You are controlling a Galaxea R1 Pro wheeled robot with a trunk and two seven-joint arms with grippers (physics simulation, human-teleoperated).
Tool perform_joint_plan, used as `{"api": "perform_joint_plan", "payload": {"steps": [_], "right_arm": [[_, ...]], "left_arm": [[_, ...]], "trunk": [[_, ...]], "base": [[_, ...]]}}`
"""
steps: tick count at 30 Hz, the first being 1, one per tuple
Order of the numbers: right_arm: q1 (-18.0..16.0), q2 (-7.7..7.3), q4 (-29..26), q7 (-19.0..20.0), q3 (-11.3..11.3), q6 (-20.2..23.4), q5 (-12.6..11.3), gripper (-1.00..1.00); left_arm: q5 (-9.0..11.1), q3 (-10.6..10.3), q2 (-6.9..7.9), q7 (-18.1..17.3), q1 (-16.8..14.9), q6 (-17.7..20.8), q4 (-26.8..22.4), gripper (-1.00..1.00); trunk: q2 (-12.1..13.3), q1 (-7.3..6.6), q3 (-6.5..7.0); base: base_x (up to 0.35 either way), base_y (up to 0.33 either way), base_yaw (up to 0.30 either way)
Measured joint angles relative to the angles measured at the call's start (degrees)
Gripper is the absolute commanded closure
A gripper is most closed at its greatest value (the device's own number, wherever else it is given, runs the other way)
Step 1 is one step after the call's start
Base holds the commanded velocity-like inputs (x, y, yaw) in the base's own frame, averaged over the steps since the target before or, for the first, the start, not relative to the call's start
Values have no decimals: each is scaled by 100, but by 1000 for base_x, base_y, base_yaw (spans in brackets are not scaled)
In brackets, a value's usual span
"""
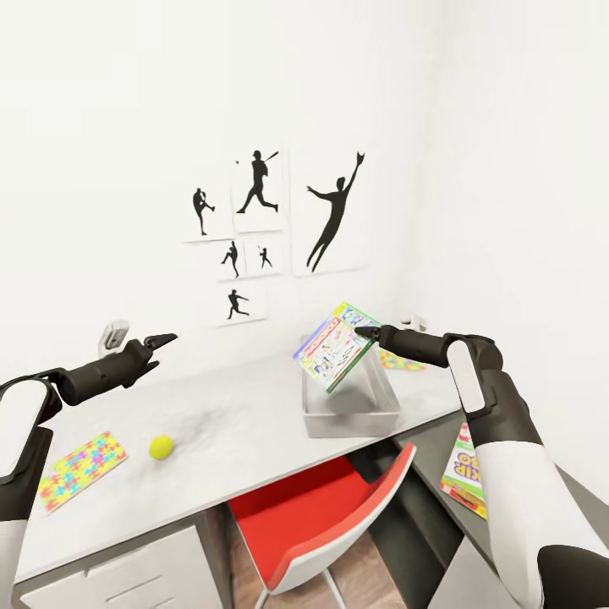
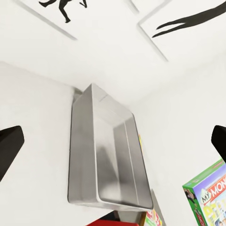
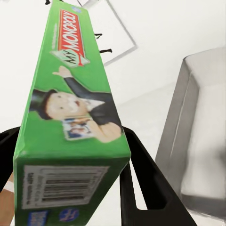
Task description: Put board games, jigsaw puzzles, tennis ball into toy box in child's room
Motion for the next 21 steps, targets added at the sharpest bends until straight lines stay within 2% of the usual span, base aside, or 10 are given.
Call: {"api": "perform_joint_plan", "payload": {"steps": [8, 21], "right_arm": [[0, 0, -1, -2, -1, -1, 16, 100], [0, -1, 1, -7, 0, -4, 27, 100]], "left_arm": [[0, -1, 0, -1, 0, -1, 41, -100], [0, 6, 0, -1, 0, 0, 81, -100]], "trunk": [[0, -1, 0], [0, -1, 0]], "base": [[143, -182, 8], [209, -208, 14]]}}
